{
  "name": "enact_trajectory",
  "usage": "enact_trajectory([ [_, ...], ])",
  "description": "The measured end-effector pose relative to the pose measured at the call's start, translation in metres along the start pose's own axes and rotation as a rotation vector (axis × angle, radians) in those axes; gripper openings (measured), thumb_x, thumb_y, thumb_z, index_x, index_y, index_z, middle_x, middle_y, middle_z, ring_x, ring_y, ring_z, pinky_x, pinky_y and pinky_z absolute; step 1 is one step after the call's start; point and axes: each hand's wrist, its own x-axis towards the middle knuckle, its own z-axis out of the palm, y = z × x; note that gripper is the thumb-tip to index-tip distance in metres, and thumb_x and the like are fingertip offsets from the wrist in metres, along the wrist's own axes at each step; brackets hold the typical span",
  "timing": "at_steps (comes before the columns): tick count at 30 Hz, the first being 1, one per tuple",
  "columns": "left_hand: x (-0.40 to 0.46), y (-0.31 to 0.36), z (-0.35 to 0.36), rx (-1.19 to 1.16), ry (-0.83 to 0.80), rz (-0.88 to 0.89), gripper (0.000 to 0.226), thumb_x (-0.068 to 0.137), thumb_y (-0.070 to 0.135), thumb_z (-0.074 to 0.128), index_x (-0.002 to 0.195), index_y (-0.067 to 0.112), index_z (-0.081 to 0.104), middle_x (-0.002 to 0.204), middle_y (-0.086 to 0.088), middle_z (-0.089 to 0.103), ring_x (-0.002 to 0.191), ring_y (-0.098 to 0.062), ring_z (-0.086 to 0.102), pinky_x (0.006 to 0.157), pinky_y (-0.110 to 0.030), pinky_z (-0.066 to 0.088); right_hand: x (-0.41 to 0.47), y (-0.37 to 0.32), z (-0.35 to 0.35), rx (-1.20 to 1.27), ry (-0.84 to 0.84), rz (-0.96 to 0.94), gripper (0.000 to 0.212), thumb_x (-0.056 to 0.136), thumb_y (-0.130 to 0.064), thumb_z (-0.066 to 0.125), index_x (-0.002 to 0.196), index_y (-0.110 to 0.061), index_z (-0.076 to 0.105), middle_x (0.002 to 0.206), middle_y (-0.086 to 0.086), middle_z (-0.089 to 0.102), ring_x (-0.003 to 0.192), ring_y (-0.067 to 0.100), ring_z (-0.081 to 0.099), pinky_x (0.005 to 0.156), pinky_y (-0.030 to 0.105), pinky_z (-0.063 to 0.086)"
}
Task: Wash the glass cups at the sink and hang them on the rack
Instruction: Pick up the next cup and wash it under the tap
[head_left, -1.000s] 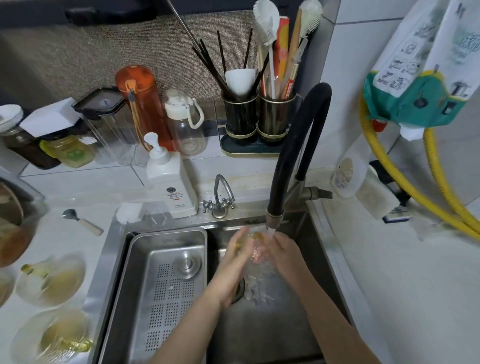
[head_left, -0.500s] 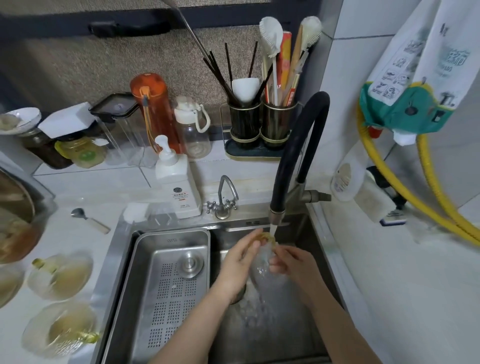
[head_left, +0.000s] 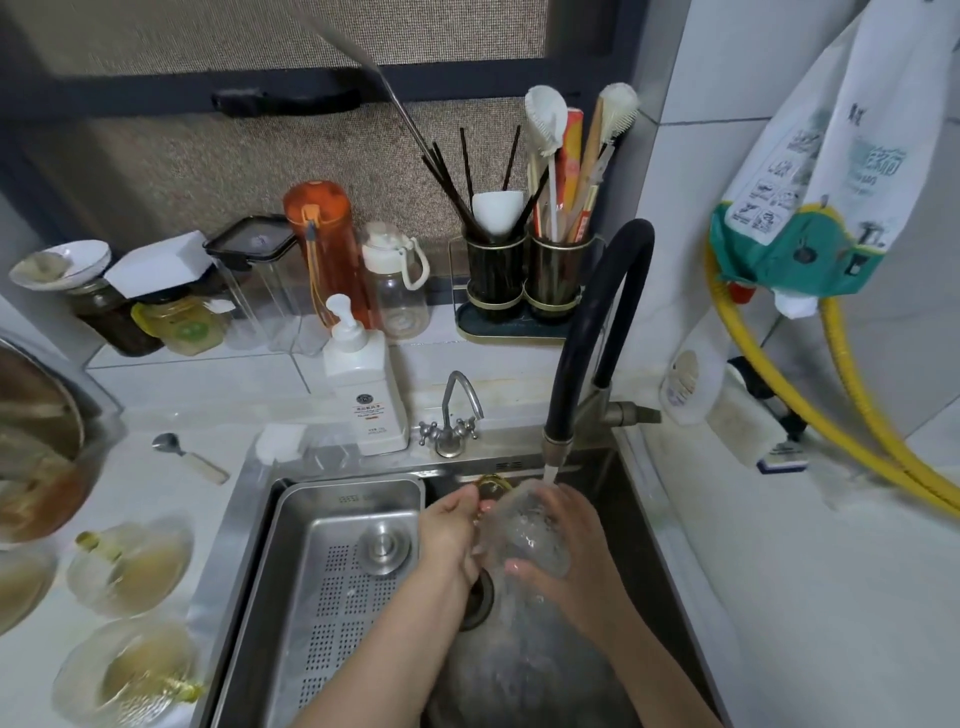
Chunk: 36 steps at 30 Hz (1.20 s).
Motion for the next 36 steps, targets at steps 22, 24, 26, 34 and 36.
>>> enact_trajectory([
  [22,0.000,0.019,-0.033,0.235,-0.261,0.203,0.022,0.092,0.009,0.057,0.111,0.001,0.063,0.081,-0.009,0.070,0.070,-0.014,0.068,0.059,-0.025,0.058,0.021,0.006,-0.013,0.269,-0.126,0.135,0.095,0.069,-0.027,0.083,0.144,-0.027,0.025,0.137,-0.008,0.042,0.125,0.001,0.045,0.095,0.020,0.048],
  [24,-0.003,0.015,-0.039,0.200,-0.299,0.225,0.018,0.091,0.005,0.056,0.106,0.006,0.065,0.083,-0.005,0.074,0.078,-0.011,0.071,0.064,-0.022,0.058,0.022,0.002,-0.012,0.342,-0.154,0.129,0.090,0.074,-0.008,0.079,0.144,-0.030,0.025,0.135,-0.013,0.045,0.118,-0.010,0.048,0.084,0.006,0.046],
  [26,-0.005,0.009,-0.044,0.185,-0.337,0.212,0.019,0.091,0.003,0.056,0.105,0.009,0.066,0.089,-0.003,0.075,0.087,-0.009,0.070,0.071,-0.021,0.057,0.021,0.010,-0.009,0.378,-0.165,0.138,0.086,0.073,-0.005,0.079,0.138,-0.033,0.032,0.134,-0.010,0.049,0.122,-0.002,0.050,0.087,0.011,0.048],
  [34,0.001,0.007,-0.055,0.080,-0.379,0.202,0.020,0.092,0.009,0.053,0.107,0.006,0.065,0.098,-0.014,0.072,0.087,-0.017,0.069,0.079,-0.024,0.058,0.026,-0.007,-0.007,0.394,-0.109,0.143,0.072,0.073,-0.011,0.079,0.129,-0.038,0.042,0.116,-0.036,0.049,0.115,-0.014,0.046,0.097,0.022,0.039],
  [36,0.000,0.012,-0.048,0.108,-0.316,0.191,0.018,0.094,0.013,0.053,0.105,0.006,0.065,0.090,-0.011,0.074,0.076,-0.016,0.071,0.067,-0.023,0.059,0.029,-0.009,-0.010,0.389,-0.098,0.147,0.074,0.075,-0.023,0.078,0.132,-0.045,0.035,0.124,-0.035,0.043,0.117,-0.015,0.041,0.096,0.020,0.036],
])
